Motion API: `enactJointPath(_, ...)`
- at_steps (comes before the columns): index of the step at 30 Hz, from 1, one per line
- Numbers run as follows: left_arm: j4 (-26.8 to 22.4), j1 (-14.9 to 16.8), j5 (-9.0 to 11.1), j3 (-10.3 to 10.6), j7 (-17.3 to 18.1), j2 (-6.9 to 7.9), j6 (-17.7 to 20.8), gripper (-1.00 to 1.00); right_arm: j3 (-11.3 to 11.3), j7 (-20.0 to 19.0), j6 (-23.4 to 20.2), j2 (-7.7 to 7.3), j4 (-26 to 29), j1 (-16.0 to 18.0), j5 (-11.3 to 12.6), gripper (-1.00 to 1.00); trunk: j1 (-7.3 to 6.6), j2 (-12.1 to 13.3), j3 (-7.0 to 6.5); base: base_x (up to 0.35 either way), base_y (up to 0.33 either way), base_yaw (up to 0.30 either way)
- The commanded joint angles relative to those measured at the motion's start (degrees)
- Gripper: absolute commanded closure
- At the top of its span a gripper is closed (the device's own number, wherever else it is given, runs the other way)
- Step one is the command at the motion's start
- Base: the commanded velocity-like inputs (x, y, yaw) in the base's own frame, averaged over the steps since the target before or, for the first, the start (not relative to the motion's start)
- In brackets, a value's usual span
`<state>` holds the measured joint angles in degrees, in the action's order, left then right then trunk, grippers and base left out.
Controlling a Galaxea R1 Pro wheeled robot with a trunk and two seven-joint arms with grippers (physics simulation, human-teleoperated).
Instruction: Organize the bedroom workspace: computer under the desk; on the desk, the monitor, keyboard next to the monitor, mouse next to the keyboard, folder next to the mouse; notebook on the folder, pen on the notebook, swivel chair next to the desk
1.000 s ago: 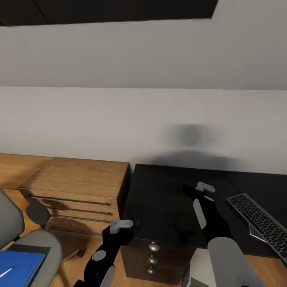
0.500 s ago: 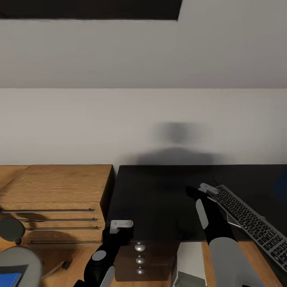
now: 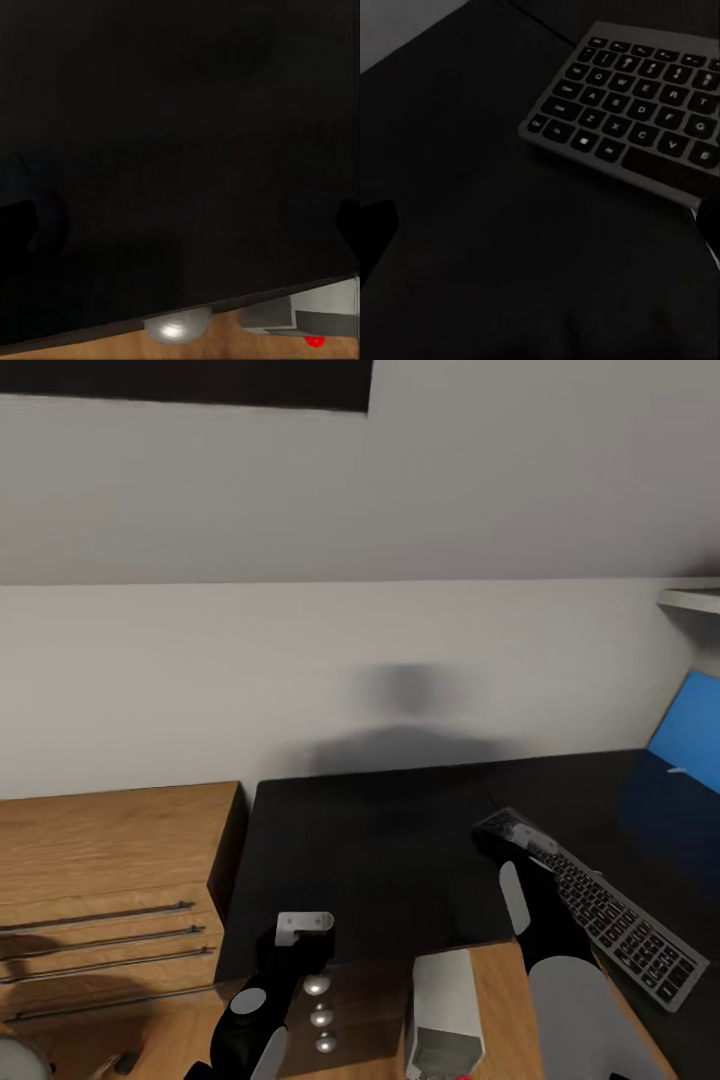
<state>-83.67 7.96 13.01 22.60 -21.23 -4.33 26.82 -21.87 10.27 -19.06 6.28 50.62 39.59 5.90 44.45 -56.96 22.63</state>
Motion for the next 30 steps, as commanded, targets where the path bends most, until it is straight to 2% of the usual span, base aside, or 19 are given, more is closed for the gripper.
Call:
enactJointPath(1, -0.1, 0.0, 0.6, 0.1, -0.6, 0.02, 0.2, -1.00, -0.2, 0.3, -0.2, 0.04, 0.1, 0.0, 0.6, -1.00, 0.01, -0.1, 0.07, 0.000, 0.000, -0.279)
enactJointPath(5, -0.1, 0.0, 0.6, 0.1, -0.5, 0.02, 0.2, -1.00, -0.6, 0.3, -0.2, 0.03, 0.1, 0.0, 0.6, -1.00, 0.01, -0.1, 0.07, 0.000, 0.000, -0.288)
enactJointPath(12, -0.1, 0.0, 0.6, 0.1, -0.5, 0.02, 0.2, -1.00, -3.4, 0.2, -0.2, -0.01, 0.1, 0.0, 0.6, -1.00, 0.01, -0.1, 0.07, 0.000, 0.000, -0.292)
enactJointPath(24, -0.1, 0.0, 0.6, 0.2, -0.5, -0.05, 0.2, -1.00, -3.7, 0.2, -0.2, -0.03, 0.1, 0.0, 0.6, -1.00, 0.01, -0.1, 0.07, 0.000, 0.000, -0.292)
enactJointPath(30, -0.1, 0.0, 0.7, 0.3, -0.5, -0.06, 0.2, -1.00, -3.3, 0.1, -0.1, 0.13, 0.3, 0.0, 0.7, -1.00, 0.01, -0.1, 0.07, 0.000, 0.000, -0.045)
